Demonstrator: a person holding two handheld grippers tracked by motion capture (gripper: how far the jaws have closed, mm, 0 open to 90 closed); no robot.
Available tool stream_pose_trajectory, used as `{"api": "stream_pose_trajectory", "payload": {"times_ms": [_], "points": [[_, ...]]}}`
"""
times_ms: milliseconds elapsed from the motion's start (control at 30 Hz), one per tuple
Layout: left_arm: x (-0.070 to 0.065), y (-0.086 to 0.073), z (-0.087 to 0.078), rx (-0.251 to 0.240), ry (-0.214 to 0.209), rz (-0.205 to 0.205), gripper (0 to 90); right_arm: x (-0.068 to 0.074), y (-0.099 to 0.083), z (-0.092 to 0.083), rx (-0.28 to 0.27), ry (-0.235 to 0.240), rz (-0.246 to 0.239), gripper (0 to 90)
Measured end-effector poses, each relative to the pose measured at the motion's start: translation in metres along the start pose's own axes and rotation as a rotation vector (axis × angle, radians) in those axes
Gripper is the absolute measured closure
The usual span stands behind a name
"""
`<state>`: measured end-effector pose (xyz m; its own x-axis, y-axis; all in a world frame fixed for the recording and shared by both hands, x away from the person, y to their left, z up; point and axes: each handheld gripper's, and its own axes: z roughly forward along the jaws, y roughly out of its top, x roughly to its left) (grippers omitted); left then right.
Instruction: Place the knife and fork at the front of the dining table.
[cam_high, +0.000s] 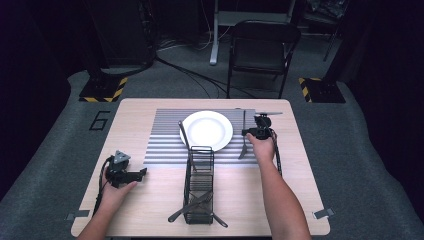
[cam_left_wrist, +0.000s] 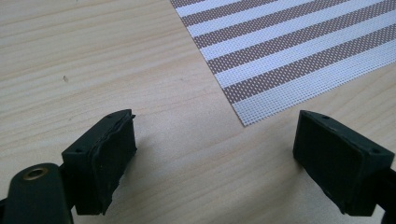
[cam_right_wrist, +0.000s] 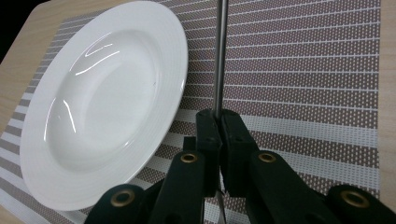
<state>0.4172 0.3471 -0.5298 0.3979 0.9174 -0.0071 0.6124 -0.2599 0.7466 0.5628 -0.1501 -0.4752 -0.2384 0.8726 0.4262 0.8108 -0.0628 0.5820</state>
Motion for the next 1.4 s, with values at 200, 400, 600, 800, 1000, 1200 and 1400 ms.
{"api": "stream_pose_trajectory", "payload": {"times_ms": [200, 400, 600, 800, 1000, 1200, 1400], "points": [[0.000, 0.000, 0.000, 0.001, 0.000, 0.000, 13.0, 0.000, 0.002, 0.006, 0.015, -0.005, 0.031, 87.3], [0.000, 0.000, 0.000, 0.001, 0.000, 0.000, 13.0, -0.001, 0.002, 0.009, 0.027, -0.009, 0.059, 87.3], [0.000, 0.000, 0.000, 0.000, 0.000, 0.000, 12.9, -0.007, 0.001, 0.017, 0.016, -0.011, 0.077, 86.9], [0.000, 0.000, 0.000, 0.000, 0.000, 0.001, 13.0, -0.007, 0.000, 0.022, 0.017, -0.026, 0.102, 86.8], [0.000, 0.000, 0.000, 0.000, 0.000, -0.001, 13.0, -0.010, -0.001, 0.025, 0.013, -0.041, 0.145, 86.6], [0.000, 0.000, 0.000, 0.001, -0.001, 0.002, 12.9, -0.011, -0.002, 0.029, 0.022, -0.049, 0.148, 86.1], [0.000, 0.000, 0.000, -0.001, -0.001, 0.002, 13.0, -0.011, -0.003, 0.030, 0.033, -0.057, 0.174, 85.8]]}}
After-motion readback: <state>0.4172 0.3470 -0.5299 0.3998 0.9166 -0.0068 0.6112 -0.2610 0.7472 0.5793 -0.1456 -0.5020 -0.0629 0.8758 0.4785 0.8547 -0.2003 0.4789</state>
